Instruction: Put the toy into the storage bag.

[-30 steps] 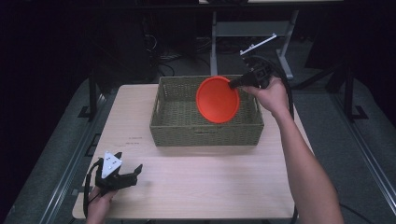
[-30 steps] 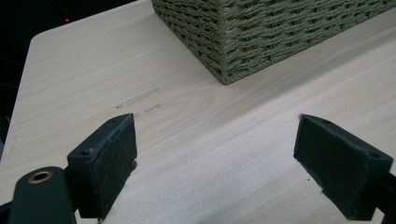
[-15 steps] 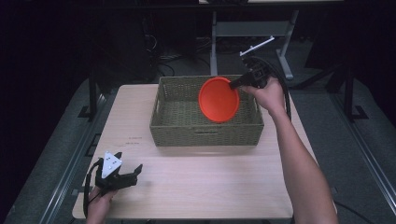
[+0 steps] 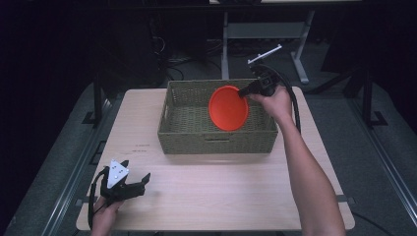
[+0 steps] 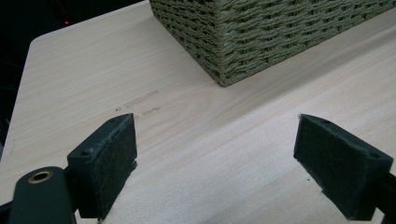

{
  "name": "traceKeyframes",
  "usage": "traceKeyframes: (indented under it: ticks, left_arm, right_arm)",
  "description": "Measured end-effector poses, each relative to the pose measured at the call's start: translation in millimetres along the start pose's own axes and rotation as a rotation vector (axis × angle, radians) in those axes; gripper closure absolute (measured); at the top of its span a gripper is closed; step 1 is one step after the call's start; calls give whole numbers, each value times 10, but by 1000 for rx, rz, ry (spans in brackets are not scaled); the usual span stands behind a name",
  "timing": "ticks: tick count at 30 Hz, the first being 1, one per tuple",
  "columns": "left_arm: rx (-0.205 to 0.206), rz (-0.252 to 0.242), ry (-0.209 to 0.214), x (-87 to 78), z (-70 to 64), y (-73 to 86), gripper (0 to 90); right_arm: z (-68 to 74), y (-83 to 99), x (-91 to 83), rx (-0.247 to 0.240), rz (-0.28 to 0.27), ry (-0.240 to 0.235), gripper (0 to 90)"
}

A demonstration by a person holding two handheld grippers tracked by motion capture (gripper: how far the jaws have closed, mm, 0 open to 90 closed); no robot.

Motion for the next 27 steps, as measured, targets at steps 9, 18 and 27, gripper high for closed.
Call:
traceKeyframes:
  ticks: [9,18,27]
  left_arm:
    - [4,10,-3,-7,8,6,128]
    - [3,10,-6,-11,13,6,128]
    - [0,10,-3,-10,6,6,128]
  right_arm:
    - [-45,56,108,32,7,-8,818]
    - [-53,83,235,28,33,8,817]
    - [-97,157,361,48,45,1,817]
Point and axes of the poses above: each handheld gripper's, and its own axes: x roughly forward along the jaws, y roughly out of its underside, z roughly to its left, the point moved 7 cm from there along x, roughly forward along the jaws
